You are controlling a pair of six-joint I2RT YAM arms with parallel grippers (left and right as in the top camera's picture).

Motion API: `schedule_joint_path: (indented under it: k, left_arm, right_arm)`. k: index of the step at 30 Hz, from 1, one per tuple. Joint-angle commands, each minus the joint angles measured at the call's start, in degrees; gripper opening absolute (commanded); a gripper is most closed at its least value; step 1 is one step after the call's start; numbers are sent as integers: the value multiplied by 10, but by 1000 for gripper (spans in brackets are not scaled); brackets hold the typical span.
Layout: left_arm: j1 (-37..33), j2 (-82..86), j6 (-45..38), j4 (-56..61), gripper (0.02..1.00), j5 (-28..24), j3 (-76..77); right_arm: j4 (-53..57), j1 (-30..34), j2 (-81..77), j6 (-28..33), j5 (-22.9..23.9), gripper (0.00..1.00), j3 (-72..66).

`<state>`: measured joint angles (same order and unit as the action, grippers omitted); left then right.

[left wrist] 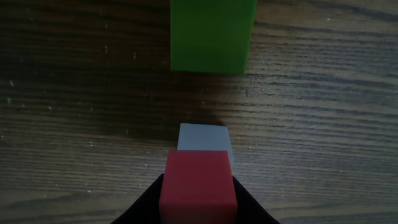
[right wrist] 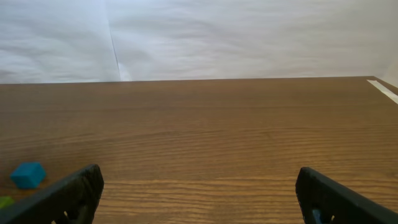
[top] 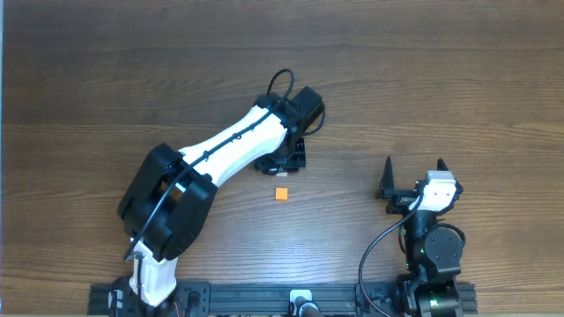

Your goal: Stack Cubes

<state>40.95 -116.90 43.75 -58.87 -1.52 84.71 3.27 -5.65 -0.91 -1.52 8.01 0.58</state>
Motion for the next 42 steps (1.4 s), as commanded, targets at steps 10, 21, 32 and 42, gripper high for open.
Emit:
schedule_joint_path:
  k: [10,21,32,42]
  left_arm:
    - [-3,-12,3,2,321,-4,9]
    - [-3,-12,3,2,299,-4,9]
    - [-3,-12,3,2,294,-4,9]
    - [-3,-12,3,8,292,-6,9]
  right_arm:
    - [2,3,6,-1,0,991,-3]
    - [2,3,6,-1,0,991,-3]
    - [2,3,6,-1,0,991,-3]
    - [2,3,6,-1,0,991,-3]
